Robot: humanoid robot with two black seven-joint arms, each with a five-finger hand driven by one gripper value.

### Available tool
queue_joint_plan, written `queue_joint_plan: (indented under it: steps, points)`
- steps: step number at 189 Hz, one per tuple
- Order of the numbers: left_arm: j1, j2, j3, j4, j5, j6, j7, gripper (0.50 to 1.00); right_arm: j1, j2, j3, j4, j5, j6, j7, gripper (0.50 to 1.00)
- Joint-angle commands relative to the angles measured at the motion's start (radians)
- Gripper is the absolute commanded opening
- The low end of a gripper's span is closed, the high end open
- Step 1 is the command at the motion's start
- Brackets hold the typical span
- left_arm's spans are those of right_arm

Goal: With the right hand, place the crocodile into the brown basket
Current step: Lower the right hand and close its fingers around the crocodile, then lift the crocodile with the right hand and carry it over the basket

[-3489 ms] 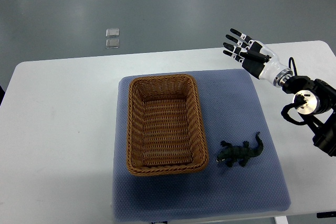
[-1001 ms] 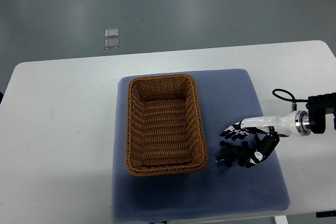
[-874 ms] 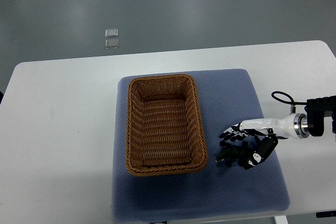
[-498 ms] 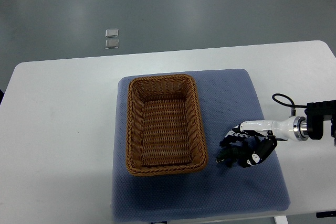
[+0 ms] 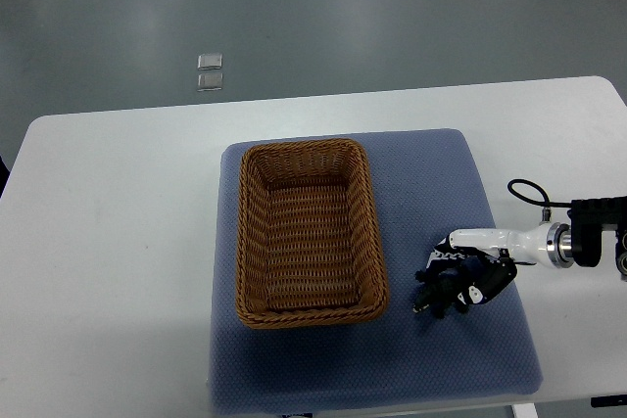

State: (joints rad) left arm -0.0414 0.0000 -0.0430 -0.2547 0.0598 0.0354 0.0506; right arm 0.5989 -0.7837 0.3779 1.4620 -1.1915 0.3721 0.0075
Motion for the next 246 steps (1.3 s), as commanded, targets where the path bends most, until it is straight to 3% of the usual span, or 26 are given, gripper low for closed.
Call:
queue_joint_plan:
  steps: [1,89,186,216,246]
  points:
    - [0.0,0.0,0.0,0.0,0.0,0.001,0.0,1.0,-0.001,0.0,-0.001,-0.005,-0.016,-0.018,0.011,0.5]
    - [0.0,0.0,0.003,0.0,0.0,0.0,0.002,1.0,0.048,-0.042,0.055,0.0,0.001,0.001,0.009,0.5]
    - [0.0,0.0,0.003,-0.001,0.0,-0.002,0.0,1.0,0.269,-0.118,0.064,0.003,0.039,0.07,0.005,0.5]
    - [0.0,0.0,0.002,-0.001,0.002,-0.002,0.0,1.0,0.345,-0.091,0.062,-0.002,0.069,0.074,0.008,0.5]
    - [0.0,0.0,0.003,-0.001,0.002,-0.002,0.0,1.0,0.38,0.017,0.058,-0.02,0.072,0.071,0.012,0.5]
